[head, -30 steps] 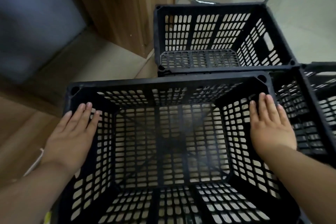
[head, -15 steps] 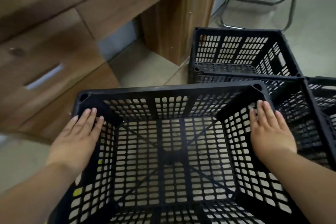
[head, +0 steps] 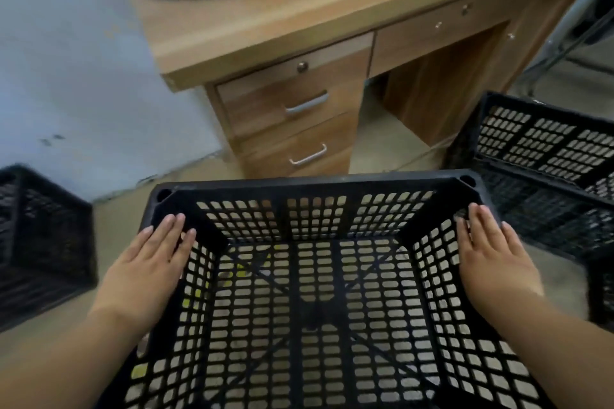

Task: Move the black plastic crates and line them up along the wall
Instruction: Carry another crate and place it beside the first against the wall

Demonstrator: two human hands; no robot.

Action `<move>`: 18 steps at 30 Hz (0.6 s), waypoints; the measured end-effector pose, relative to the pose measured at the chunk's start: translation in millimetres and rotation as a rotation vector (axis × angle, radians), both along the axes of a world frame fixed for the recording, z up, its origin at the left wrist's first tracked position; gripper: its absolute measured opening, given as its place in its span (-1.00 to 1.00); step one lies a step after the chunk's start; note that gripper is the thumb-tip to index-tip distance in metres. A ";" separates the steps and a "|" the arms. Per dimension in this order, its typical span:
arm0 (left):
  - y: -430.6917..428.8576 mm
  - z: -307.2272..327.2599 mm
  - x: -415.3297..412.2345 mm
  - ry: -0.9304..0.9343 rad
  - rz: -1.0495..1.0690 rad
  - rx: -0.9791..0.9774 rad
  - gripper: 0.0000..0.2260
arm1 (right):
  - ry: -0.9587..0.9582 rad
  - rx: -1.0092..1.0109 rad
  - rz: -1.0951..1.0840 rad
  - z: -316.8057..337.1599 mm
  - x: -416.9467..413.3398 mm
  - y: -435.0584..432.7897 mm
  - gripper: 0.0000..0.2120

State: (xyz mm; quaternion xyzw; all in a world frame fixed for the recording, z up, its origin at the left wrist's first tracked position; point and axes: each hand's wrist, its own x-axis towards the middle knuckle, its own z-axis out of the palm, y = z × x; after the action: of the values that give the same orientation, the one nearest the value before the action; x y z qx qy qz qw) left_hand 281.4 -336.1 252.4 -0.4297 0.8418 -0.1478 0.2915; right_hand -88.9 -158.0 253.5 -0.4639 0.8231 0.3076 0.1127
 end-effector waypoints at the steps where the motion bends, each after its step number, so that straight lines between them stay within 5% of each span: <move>1: -2.3 1.4 19.1 -0.007 0.016 -0.001 -0.38 | -0.009 -0.002 0.022 1.9 14.3 -11.1 -0.44; 18: -131.9 0.3 304.9 -0.065 0.203 0.014 -0.37 | -0.056 0.069 0.210 -3.5 270.0 -200.1 -0.44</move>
State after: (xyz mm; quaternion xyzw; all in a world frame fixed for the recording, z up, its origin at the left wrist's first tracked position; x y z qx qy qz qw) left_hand 586.3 -468.0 252.6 -0.5056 0.7850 -0.1254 0.3354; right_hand 181.1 -358.1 250.0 -0.5517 0.7554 0.3329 0.1190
